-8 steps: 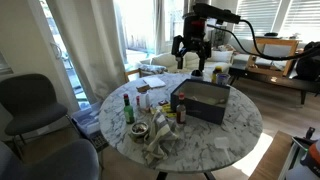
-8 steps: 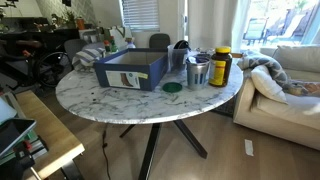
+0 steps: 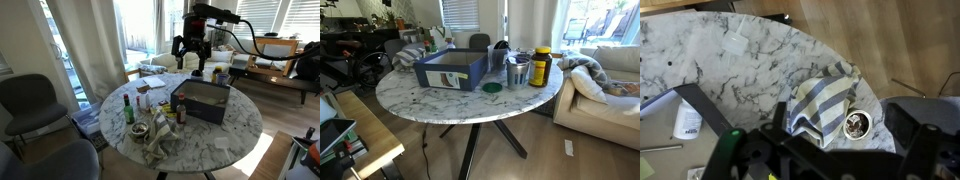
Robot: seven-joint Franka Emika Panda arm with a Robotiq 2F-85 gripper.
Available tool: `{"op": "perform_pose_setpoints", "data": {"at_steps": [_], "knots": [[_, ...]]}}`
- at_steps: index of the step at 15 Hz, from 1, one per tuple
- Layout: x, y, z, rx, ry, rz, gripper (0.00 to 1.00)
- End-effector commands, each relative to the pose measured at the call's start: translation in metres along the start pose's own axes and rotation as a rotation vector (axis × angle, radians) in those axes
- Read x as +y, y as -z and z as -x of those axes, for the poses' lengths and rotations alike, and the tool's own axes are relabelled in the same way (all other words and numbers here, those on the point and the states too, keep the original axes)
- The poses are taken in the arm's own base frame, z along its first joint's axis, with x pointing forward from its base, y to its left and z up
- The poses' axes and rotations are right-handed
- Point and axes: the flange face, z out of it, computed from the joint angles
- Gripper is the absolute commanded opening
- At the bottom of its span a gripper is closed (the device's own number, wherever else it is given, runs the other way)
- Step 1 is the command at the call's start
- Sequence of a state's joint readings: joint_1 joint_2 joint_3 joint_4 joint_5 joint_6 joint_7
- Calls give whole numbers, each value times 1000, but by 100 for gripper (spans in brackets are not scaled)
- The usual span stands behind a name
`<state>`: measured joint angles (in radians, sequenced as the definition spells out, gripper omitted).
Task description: Pick up the brown medicine bottle with a yellow lid and put it in the blue box
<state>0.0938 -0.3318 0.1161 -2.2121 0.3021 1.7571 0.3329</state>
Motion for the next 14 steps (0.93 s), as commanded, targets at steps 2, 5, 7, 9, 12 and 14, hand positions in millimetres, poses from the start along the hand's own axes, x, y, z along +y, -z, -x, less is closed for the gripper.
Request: {"op": "perform_pose_setpoints", "data": {"at_steps": [2, 5, 7, 9, 12, 14], "knots": [[0, 0, 0, -1, 0, 0, 100], [2, 3, -1, 27, -8, 0, 100], [13, 7, -5, 86, -37, 0, 100], [26, 5, -11, 59, -57, -1, 100], [52, -7, -11, 31, -105, 8, 100], [64, -7, -8, 46, -123, -45, 100]]}}
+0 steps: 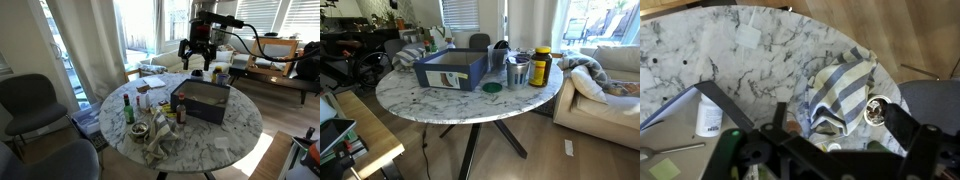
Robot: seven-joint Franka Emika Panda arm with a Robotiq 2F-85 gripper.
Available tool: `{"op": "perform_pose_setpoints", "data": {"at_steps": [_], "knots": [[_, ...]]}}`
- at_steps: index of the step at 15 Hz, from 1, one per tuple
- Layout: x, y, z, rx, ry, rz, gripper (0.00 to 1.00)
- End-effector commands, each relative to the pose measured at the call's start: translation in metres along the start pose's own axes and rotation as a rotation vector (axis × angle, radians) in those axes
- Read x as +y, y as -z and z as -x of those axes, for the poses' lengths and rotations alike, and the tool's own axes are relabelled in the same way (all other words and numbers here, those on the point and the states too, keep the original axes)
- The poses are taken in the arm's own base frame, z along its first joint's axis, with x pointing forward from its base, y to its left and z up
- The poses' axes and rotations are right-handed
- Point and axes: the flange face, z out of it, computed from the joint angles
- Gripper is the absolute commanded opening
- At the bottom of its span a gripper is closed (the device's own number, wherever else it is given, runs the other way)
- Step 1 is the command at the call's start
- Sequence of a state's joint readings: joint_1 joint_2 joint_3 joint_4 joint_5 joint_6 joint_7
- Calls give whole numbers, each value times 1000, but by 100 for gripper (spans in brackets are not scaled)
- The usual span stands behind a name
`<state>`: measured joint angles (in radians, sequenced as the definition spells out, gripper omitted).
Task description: Pick up the brown medicine bottle with a yellow lid and put it in the blue box
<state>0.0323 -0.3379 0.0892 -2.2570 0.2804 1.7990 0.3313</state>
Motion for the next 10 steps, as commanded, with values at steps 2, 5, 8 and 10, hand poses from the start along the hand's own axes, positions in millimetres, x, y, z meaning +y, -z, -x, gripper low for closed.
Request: {"op": "perform_pose_setpoints", "data": {"at_steps": [2, 5, 8, 10], "knots": [[13, -3, -2, -12, -18, -31, 100], [20, -1, 0, -17, -11, -65, 100], [35, 3, 20, 137, -67, 24, 100], [55, 5, 37, 207, -123, 50, 100]]}}
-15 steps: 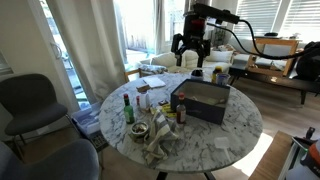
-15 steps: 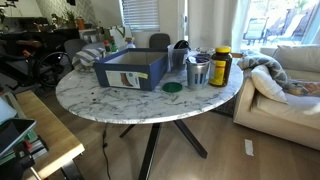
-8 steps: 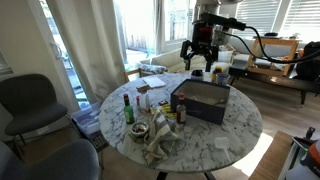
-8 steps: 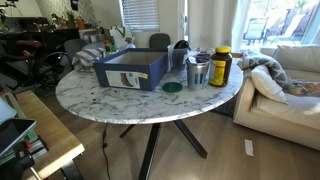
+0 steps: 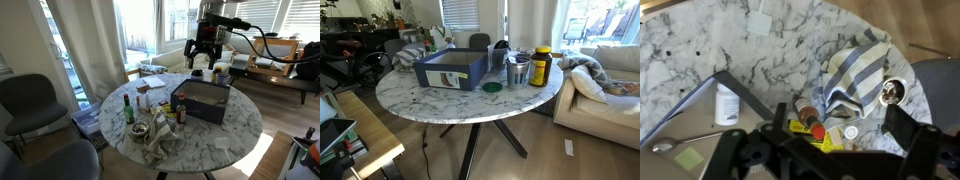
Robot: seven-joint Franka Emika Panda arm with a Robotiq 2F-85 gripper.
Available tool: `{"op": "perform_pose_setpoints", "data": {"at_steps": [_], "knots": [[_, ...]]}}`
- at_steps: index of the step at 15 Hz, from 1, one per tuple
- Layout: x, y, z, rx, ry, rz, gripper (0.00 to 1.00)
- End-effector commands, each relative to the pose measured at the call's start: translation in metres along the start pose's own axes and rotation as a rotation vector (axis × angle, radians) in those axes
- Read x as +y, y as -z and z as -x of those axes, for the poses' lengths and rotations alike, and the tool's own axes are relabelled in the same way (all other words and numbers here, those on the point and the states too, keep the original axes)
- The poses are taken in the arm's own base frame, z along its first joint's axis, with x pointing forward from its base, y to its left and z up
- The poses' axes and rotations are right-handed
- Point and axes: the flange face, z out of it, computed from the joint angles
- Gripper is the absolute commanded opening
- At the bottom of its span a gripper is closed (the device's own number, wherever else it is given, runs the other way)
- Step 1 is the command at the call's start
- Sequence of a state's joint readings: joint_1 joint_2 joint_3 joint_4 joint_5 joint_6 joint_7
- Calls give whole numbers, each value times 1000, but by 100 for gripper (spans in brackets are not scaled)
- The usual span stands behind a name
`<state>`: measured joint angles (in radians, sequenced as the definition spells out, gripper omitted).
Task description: Pick up the brown medicine bottle with a yellow lid and put it in the blue box
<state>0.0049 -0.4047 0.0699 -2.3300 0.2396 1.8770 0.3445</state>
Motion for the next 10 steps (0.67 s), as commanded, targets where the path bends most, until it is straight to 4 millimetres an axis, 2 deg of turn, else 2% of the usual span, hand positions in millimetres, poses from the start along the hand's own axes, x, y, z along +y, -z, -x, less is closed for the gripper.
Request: {"op": "perform_pose_setpoints", "data": {"at_steps": [1, 4, 5, 6, 10], "knots": [[37, 4, 40, 156, -100, 58, 100], [60, 9, 60, 241, -217, 47, 100], [61, 12, 65, 272, -250, 25, 100], [52, 14, 45, 198, -185, 41, 100], [59, 19, 64, 256, -228, 25, 100]]}}
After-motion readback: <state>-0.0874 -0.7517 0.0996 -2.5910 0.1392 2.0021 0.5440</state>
